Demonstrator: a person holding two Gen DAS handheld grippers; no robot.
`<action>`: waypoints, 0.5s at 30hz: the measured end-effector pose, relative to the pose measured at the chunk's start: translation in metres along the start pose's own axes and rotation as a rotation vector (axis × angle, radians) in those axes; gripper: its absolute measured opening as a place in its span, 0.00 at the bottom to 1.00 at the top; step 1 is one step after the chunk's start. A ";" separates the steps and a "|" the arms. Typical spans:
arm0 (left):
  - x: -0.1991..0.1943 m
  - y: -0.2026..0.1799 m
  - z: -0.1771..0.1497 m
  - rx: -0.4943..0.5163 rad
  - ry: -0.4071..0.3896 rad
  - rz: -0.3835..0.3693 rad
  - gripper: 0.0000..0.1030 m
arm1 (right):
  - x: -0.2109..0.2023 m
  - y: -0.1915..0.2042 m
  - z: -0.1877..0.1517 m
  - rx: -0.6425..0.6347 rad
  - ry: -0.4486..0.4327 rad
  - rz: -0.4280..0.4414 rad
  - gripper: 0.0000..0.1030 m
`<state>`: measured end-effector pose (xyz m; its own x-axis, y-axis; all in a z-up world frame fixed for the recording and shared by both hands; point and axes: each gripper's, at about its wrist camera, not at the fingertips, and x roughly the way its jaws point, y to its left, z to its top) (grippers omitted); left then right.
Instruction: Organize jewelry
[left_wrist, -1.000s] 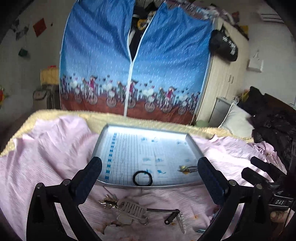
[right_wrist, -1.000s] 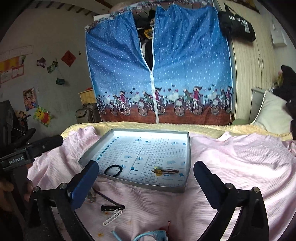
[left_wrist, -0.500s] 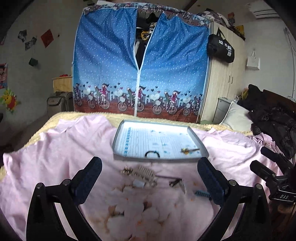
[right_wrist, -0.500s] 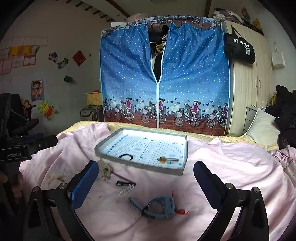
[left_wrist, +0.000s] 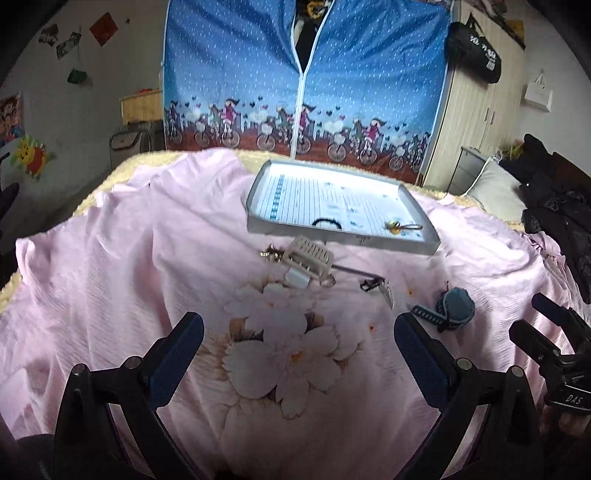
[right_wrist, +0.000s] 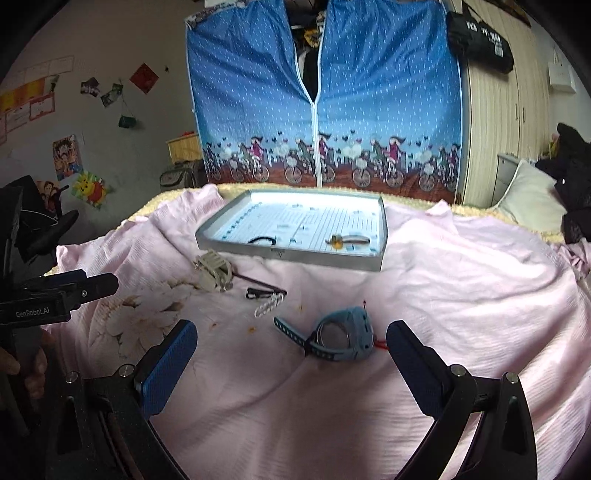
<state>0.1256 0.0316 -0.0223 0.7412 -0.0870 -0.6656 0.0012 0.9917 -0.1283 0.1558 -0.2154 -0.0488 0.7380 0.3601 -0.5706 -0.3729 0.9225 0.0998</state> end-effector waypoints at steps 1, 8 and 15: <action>0.004 0.002 0.000 -0.006 0.022 -0.002 0.98 | 0.003 -0.002 0.000 0.008 0.014 0.002 1.00; 0.039 0.010 0.023 0.070 0.192 0.015 0.98 | 0.031 -0.015 0.007 0.040 0.098 0.029 1.00; 0.083 0.007 0.043 0.217 0.253 0.057 0.98 | 0.079 -0.021 0.021 0.049 0.197 0.078 1.00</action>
<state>0.2161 0.0356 -0.0464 0.5542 -0.0249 -0.8320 0.1277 0.9903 0.0554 0.2335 -0.2040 -0.0787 0.5821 0.4005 -0.7077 -0.3930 0.9005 0.1864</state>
